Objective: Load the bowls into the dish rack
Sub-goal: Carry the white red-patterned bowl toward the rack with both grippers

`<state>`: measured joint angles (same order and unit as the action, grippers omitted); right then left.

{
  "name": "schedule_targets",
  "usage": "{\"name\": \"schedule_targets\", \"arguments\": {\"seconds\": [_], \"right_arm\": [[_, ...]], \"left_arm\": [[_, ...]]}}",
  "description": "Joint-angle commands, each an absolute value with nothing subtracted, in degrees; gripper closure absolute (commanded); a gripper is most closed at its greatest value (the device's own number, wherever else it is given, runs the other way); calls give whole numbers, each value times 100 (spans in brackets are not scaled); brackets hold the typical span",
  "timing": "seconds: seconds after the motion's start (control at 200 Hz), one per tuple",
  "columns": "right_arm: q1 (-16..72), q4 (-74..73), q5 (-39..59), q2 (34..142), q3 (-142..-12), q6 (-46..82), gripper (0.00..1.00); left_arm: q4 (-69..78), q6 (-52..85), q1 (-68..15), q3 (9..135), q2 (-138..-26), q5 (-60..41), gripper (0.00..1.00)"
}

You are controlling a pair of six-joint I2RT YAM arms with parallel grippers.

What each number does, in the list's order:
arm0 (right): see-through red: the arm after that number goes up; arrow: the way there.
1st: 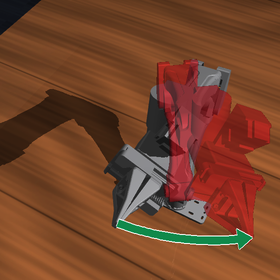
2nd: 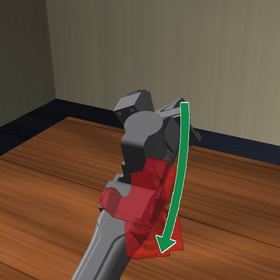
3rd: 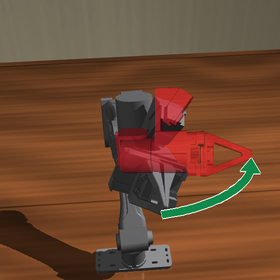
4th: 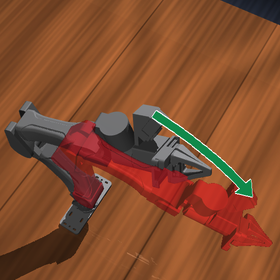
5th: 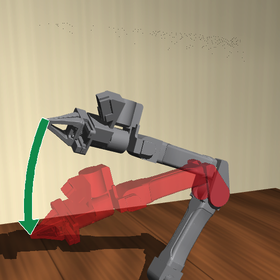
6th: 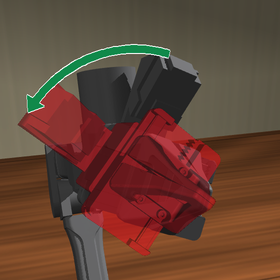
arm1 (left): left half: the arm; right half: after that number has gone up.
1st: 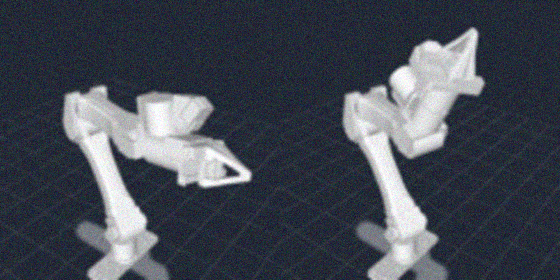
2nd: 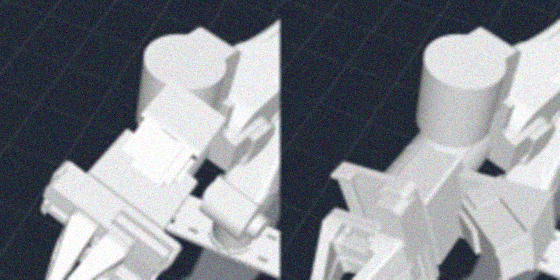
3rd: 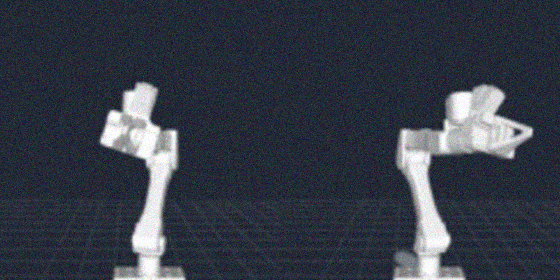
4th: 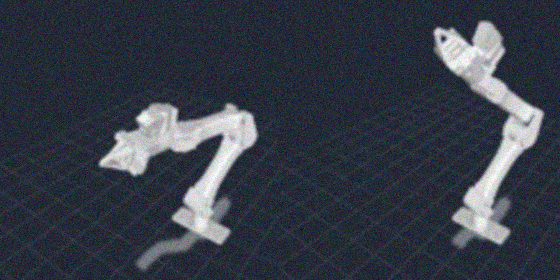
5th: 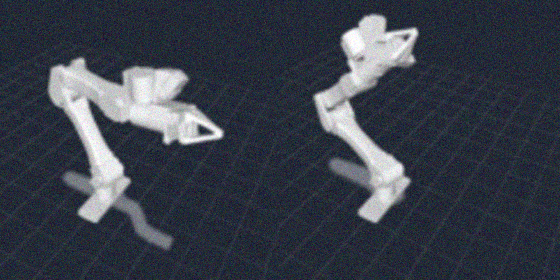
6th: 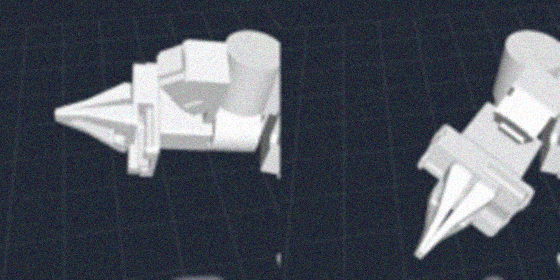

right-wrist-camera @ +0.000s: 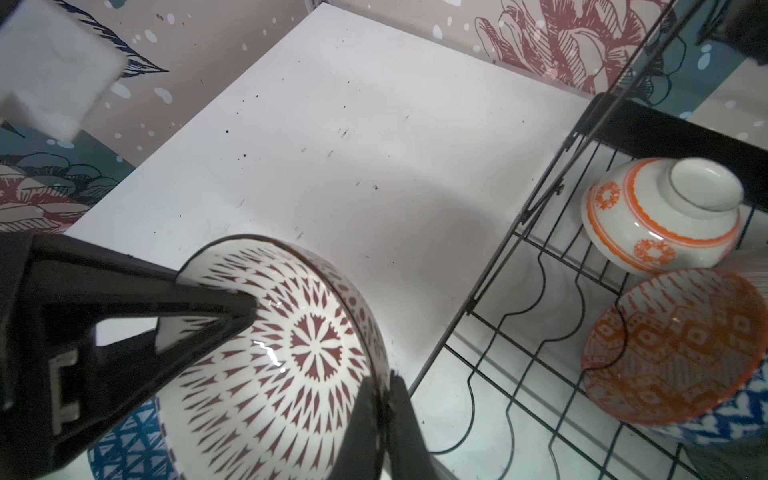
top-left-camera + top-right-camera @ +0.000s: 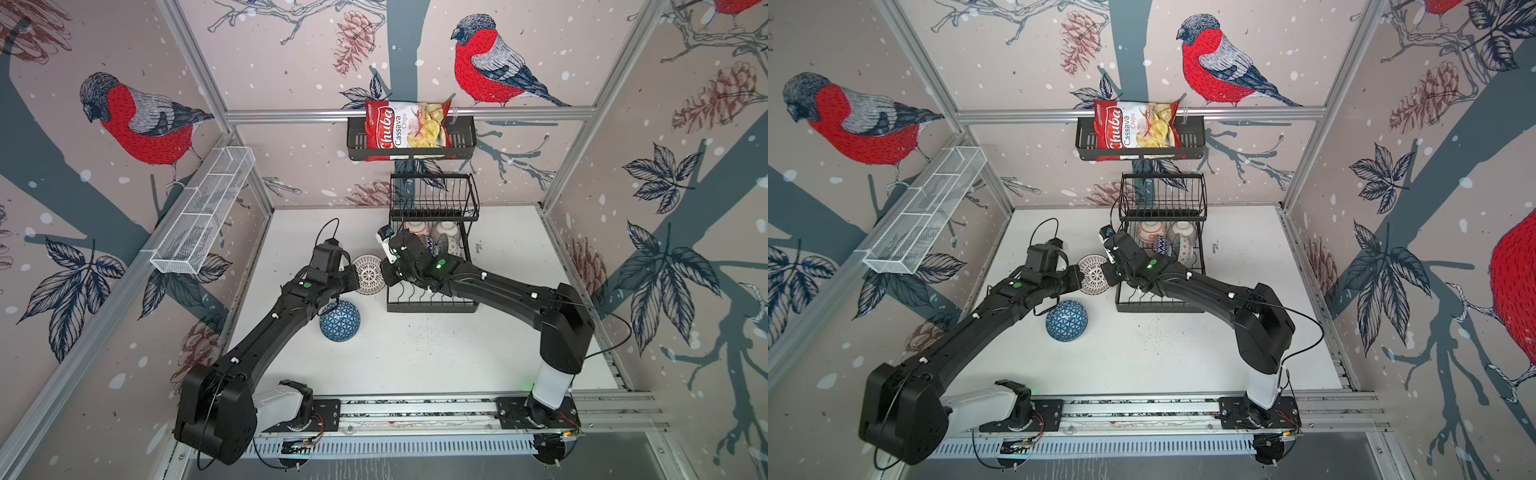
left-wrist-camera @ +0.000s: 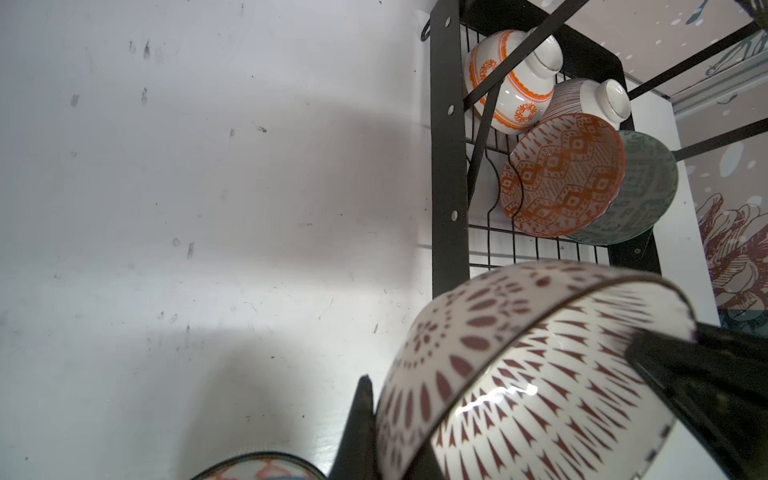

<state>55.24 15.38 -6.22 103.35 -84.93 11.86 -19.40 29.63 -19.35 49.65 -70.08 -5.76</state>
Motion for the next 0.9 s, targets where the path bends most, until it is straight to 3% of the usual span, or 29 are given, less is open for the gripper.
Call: {"name": "schedule_targets", "arguments": {"seconds": [0.0,0.145,0.31,0.61,0.74,0.895], "right_arm": [[5511,1241,-609,10218,-8429,1197,100],[5394,1224,-571,10122,-8321,1229,100],[5190,1183,-426,9961,-8116,1221,88],[4424,824,970,9360,-7516,1306,50],[4072,601,1777,9064,-7181,1283,28],[3735,392,2407,8668,-6781,1301,11]], "left_arm": [[-1427,3053,-1944,5010,-7121,-661,100],[-1102,3133,-1947,5010,-7331,-887,100],[-632,3245,-1949,4995,-7577,-1272,100],[26,3174,-1943,5115,-7808,-1914,100],[360,3103,-1944,5141,-7852,-2312,100],[785,3173,-1945,5107,-7919,-2799,100]]}}
